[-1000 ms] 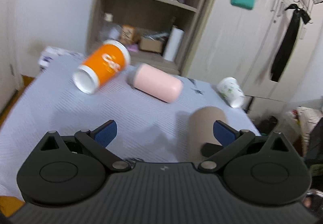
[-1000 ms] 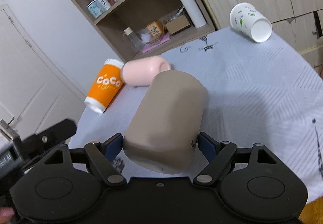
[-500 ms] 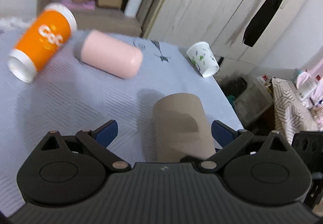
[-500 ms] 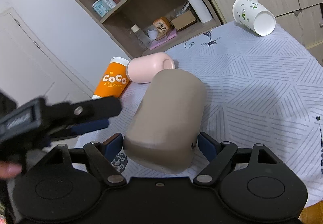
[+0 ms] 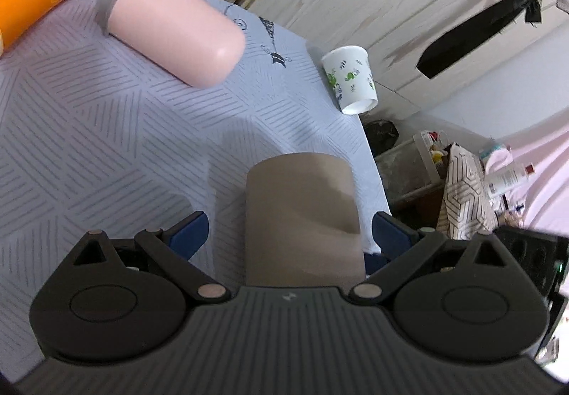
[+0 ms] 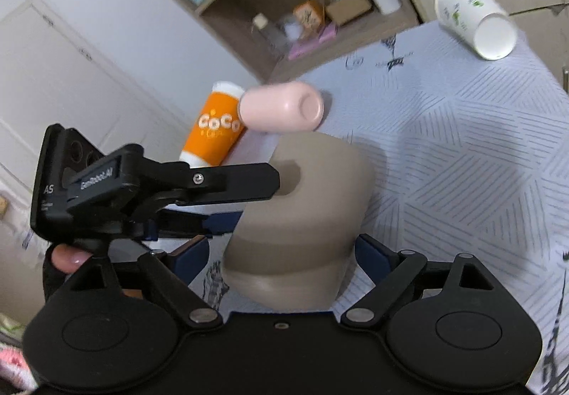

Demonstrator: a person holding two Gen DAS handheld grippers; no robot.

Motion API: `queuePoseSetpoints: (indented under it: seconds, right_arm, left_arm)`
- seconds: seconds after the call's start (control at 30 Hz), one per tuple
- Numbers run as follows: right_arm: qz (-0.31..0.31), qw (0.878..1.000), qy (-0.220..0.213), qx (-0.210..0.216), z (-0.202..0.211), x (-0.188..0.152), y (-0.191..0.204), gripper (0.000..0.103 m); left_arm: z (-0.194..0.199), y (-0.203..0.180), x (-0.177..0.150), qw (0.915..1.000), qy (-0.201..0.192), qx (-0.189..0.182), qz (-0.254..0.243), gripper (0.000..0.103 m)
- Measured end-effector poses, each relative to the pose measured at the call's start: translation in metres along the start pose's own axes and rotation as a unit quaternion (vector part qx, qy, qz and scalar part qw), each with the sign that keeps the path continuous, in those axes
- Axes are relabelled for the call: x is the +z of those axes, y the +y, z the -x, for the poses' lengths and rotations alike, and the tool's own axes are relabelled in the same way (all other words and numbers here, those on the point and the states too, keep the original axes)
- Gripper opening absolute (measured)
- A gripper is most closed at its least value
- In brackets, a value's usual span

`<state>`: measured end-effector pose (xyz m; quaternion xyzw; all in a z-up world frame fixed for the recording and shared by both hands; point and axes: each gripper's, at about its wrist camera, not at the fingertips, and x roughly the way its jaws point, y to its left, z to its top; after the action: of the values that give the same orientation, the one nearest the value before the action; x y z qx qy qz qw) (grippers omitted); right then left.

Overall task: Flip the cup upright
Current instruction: 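Grasp the tumbler side with the left tool while the right tool holds its base, then rotate the tumbler upright with the left tool while the right tool steadies it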

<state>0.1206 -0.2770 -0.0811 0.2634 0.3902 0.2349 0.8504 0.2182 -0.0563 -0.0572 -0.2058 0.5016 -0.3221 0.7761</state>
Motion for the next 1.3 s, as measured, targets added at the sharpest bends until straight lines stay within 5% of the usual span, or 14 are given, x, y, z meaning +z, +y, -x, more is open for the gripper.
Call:
queuePoseSetpoints:
  seconds: [0.2, 0.6, 1.3]
  right_arm:
    - [0.009, 0.999, 0.048, -0.002, -0.006, 0.018, -0.001, 0.092]
    - [-0.021, 0.997, 0.072, 0.000, -0.014, 0.027, -0.010, 0.088]
    - [0.157, 0.987, -0.013, -0.020, 0.015, -0.011, 0.039, 0.084]
  left_arm:
    - [-0.011, -0.001, 0.003, 0.9996, 0.024, -0.014, 0.009, 0.080]
    - [-0.010, 0.000, -0.001, 0.9995, 0.019, -0.023, 0.002, 0.076]
    - [0.045, -0.022, -0.054, 0.9885, -0.079, -0.033, -0.125, 0.075]
